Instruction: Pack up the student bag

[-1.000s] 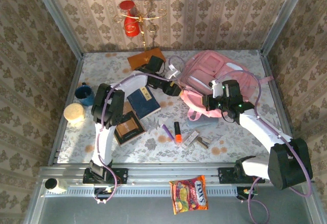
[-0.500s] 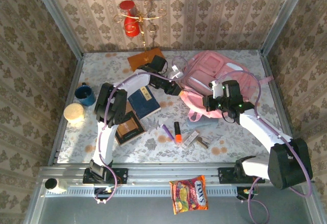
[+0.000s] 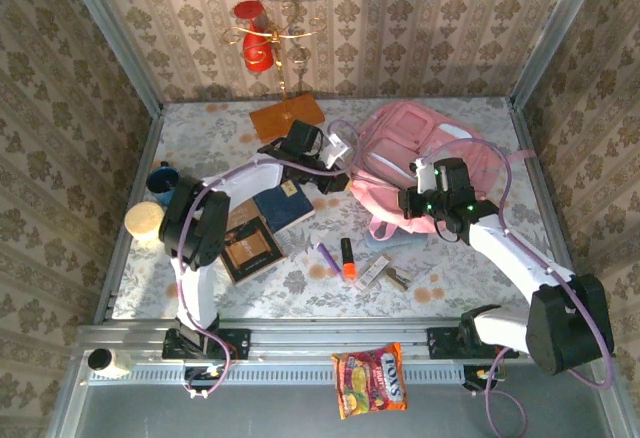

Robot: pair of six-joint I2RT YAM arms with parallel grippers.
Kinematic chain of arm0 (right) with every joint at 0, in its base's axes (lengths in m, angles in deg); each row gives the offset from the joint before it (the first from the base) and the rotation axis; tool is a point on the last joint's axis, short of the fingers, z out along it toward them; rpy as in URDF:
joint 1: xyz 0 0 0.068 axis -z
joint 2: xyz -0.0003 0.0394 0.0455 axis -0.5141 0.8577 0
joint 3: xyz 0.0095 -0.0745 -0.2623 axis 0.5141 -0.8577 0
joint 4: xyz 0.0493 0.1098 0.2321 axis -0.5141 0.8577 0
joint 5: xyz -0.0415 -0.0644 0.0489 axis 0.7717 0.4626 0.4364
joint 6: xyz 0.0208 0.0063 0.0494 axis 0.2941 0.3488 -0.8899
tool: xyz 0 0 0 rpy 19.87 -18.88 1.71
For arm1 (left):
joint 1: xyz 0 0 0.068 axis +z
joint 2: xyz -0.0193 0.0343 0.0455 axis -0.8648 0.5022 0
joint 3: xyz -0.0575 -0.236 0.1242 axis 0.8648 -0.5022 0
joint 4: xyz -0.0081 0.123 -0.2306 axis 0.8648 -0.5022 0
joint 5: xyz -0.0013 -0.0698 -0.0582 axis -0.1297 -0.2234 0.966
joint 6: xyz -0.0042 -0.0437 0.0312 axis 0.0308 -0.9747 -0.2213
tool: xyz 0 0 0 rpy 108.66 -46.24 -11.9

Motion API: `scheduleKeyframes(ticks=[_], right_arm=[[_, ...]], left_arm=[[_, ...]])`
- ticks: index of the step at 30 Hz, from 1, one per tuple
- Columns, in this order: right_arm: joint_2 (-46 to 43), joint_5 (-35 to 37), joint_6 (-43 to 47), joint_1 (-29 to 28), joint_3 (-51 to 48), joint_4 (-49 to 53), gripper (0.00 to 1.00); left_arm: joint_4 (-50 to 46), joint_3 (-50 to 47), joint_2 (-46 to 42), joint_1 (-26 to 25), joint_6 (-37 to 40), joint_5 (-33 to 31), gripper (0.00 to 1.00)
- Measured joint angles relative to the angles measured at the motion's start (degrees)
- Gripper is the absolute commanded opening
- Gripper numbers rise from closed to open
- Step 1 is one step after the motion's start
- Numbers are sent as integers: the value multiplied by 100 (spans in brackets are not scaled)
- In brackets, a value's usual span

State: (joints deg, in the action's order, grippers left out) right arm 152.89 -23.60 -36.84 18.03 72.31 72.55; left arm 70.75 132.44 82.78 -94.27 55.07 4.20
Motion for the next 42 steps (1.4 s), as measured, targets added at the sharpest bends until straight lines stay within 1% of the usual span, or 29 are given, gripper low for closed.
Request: scheduleKeyframes(ticks=[2,4,9,11,12,14,16,19,21,24,26,29,32,39,40,42], right_arm=[[-28,105,-42,-7,22,81,0],[-66,188,-68,-9,31,114,3],[-4,254,-111,-13,286,420,21],[83,345,-133,-31,514,614,34],[118,442,-129,-66,632,717,39],[144,752,-173,-184,909,964,47],[103,1150,-197,-358,1139,1180,53],[-238,1792,-278,-745,1237,1513,59],[-619,2059,-321,-1095,1237,1797,61],[-1086,2109,-389,-1523,1172,1882,60],[-1268,2072,-476,-1790,1025,1858,60],[-1261,2070,-538,-2109,758,1860,59],[-1038,2074,-535,-2214,577,1860,60],[-326,2262,-367,-2214,590,1598,60],[-267,2308,-323,-2214,595,1591,59],[-170,2382,-271,-2214,601,1558,52]], left_arm=[[125,-170,-188,-61,-157,-306,0],[223,-282,-304,-122,-289,-479,0],[433,-577,-629,-321,-651,-723,0],[442,-601,-748,-389,-861,-793,0],[442,-601,-796,-413,-951,-817,0],[439,-601,-907,-461,-1150,-876,0],[415,-601,-997,-546,-1327,-920,0],[345,-590,-1032,-750,-1532,-960,0],[306,-577,-1032,-872,-1639,-955,0],[297,-533,-1032,-981,-1766,-933,0],[289,-505,-1043,-1003,-1814,-938,0],[221,-433,-1058,-1019,-1838,-942,0],[153,-369,-1075,-1025,-1838,-960,0],[-17,-293,-1086,-1099,-1834,-968,0],[-26,-291,-1086,-1099,-1834,-977,0],[-28,-289,-1086,-1099,-1832,-984,0]])
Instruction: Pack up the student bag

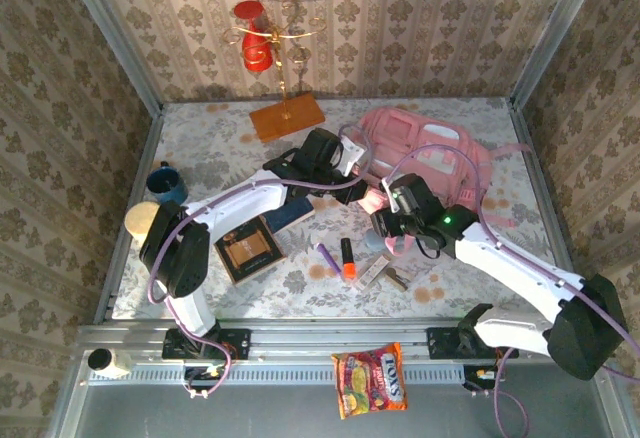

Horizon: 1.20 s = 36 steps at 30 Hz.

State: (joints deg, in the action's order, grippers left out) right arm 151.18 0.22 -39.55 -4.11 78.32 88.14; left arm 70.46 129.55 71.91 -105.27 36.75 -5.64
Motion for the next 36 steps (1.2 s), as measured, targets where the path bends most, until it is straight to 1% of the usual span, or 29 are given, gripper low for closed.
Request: scheduleKeyframes(ticks=[1,2,3,6,10,13,16,19,25,30,36], right_arm=[[46,13,31,0,11,-11,47],[111,9,46,0,22,-46,38],[175,0,48,0,24,-105,26],[310,-70,98,4,24,-173,0],[136,-221,85,205,-42,-173,0],[-455,-586,35,612,-216,-175,0],[-1176,-1025,-63,1071,-356,-155,0],[-1543,-1327,-94,1364,-369,-79,0],[-1596,-1753,-66,1773,-367,-79,0],[-1596,-1996,-48,2105,-310,-37,0],[-1550,-2328,-55,2249,-267,-28,0]], left_arm=[[-2,0,0,0,-2,-4,0],[-7,0,0,7,-2,-24,0],[-7,0,0,7,0,-50,0],[-20,0,0,7,4,-153,0],[-234,0,-74,20,133,-435,0],[-286,-35,-212,79,260,-592,0],[-197,-79,-339,210,332,-616,0],[-155,-94,-385,448,393,-686,0],[-201,-90,-330,894,411,-726,0],[-192,-9,28,1141,411,-675,0],[-98,142,409,1443,411,-551,1]])
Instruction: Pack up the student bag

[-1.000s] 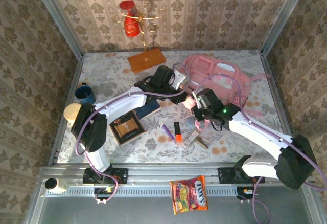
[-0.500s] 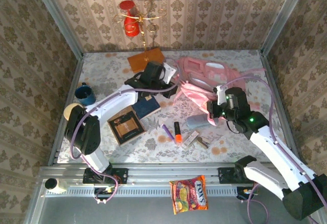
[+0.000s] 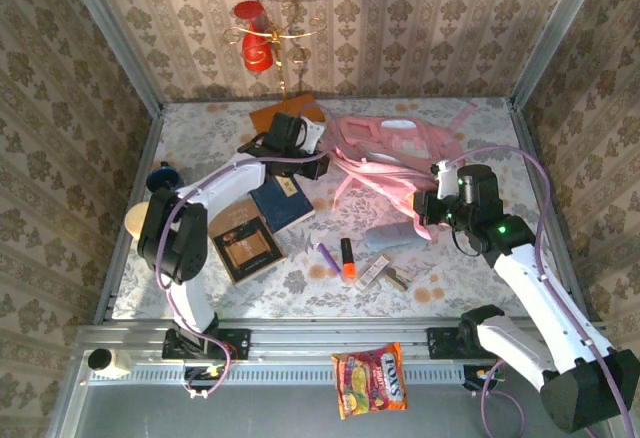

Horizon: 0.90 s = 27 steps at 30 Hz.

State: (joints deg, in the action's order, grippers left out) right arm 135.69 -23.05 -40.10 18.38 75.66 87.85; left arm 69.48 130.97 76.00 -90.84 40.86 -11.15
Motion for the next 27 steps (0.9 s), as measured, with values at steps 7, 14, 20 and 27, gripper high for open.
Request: scheduleKeyframes(ticks=[7,14,20,27], right_arm=[[684,-411,-66,-254,74,-319,0],[1847,-243,-149,-1158,470,-680,0],[2752,-243,-166,-1456,782,-1054,0],[3108,-249,-166,-1547,824,-1235,0]], left_arm=[[140,-26,138,439,33,-157,37],[592,-1198,-931,769,-83,-350,56],[962,-1552,-1716,417,291,68,77],[487,-776,-955,-103,1268,417,84]])
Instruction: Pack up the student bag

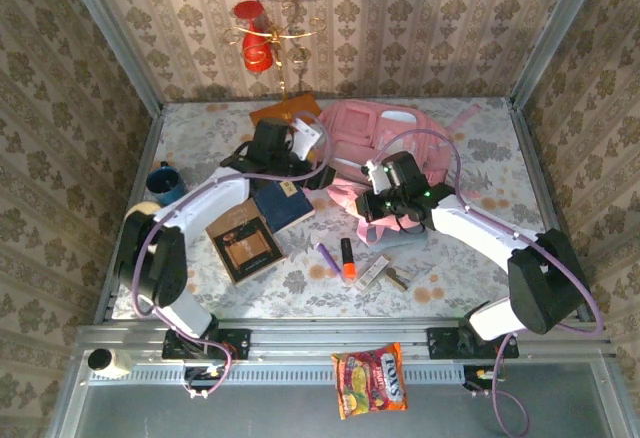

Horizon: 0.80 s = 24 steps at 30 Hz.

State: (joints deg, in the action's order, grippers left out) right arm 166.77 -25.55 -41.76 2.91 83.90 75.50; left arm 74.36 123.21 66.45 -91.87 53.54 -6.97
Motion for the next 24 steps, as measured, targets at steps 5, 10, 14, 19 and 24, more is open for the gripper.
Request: scheduleKeyframes(ticks=[5,10,14,19,24], right_arm=[[4,-13,2,-4,0,-44,0],[24,-11,2,-4,0,-46,0],[76,-11,9,-4,0,-52,0],[107,28,44,-4,11,-70,0],[118,37,63,-4,109,-66,0]], left_arm=[[-498,472,629,-52,614,219,88],[-964,850,1064,-37,1071,494,83],[-1167,1069,1263,-9,1261,625,60],[-1342,1325,1440,79,1346,951,23],[-1344,1414,1467,190,1327,1268,0]])
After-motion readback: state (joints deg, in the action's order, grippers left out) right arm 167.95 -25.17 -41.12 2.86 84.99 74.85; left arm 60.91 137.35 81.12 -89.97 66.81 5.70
